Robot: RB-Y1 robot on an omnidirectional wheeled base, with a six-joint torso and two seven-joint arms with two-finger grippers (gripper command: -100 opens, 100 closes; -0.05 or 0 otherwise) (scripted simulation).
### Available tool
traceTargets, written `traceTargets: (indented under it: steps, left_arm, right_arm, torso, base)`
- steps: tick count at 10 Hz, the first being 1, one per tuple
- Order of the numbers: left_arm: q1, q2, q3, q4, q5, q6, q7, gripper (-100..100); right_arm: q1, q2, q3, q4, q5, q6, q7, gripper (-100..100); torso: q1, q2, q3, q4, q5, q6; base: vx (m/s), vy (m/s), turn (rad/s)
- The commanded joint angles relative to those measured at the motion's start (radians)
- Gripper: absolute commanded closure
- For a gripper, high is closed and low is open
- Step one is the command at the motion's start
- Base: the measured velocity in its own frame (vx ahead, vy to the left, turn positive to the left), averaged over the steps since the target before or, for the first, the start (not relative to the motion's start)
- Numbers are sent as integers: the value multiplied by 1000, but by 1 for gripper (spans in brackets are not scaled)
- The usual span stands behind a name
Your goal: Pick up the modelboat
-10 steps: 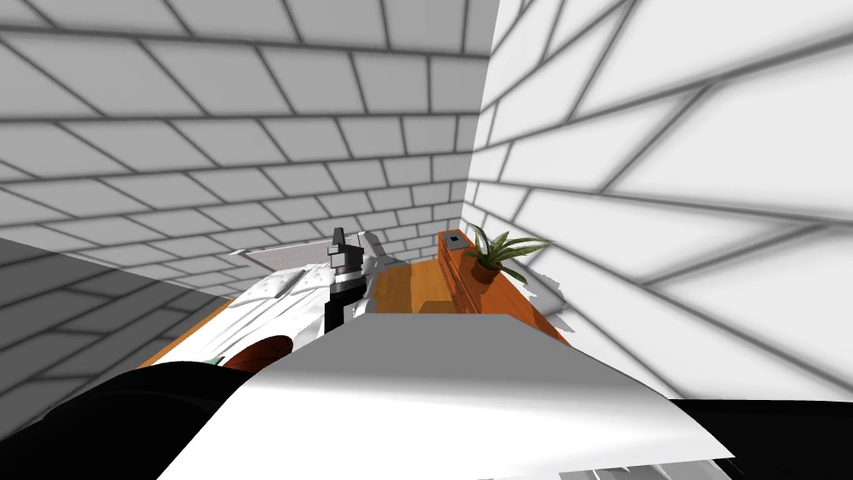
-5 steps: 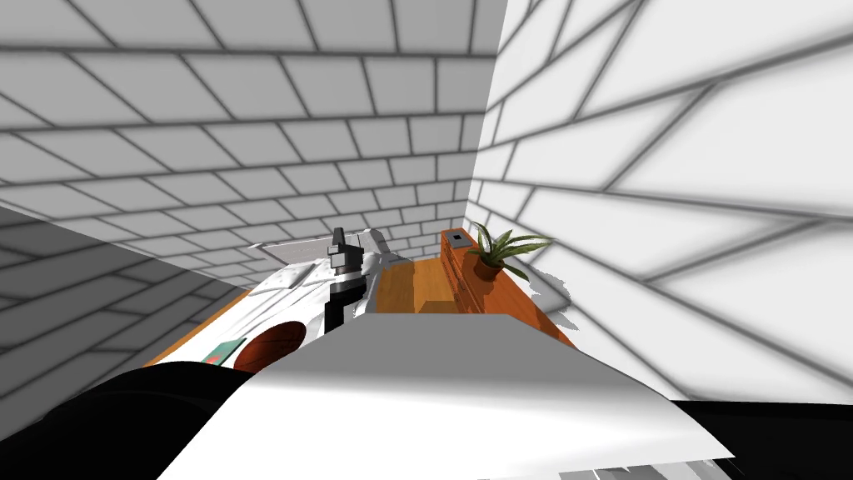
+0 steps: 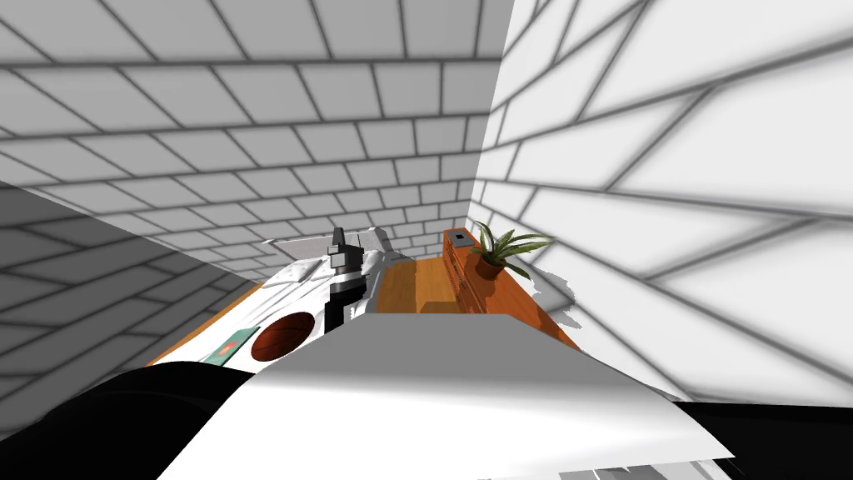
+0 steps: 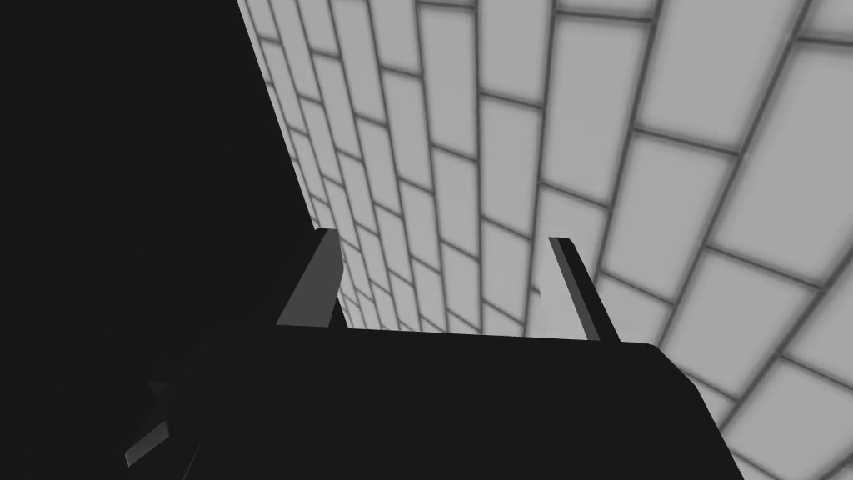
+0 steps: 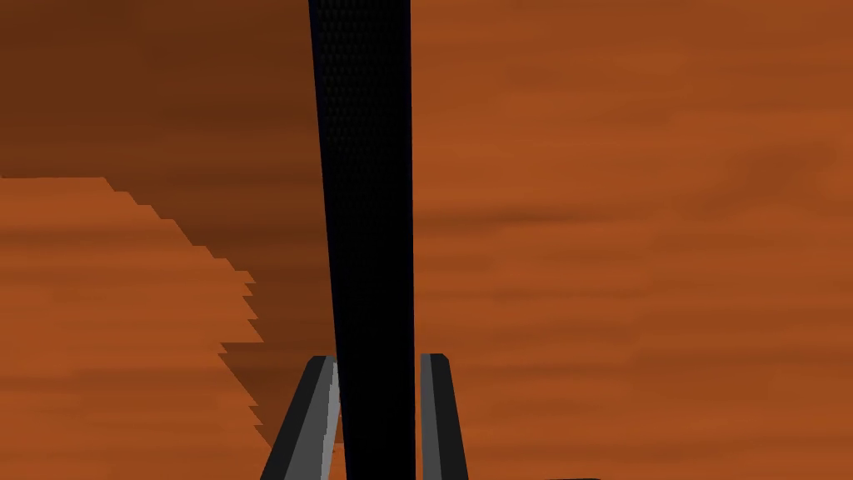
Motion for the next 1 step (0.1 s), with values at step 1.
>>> traceTargets:
  steps: [1]
  left_arm:
    - [0,0,0,0,0,0,0,0]
  right_arm:
    - [0,0,0,0,0,0,0,0]
  torso:
    - [0,0,0,0,0,0]
  base:
    - [0,0,0]
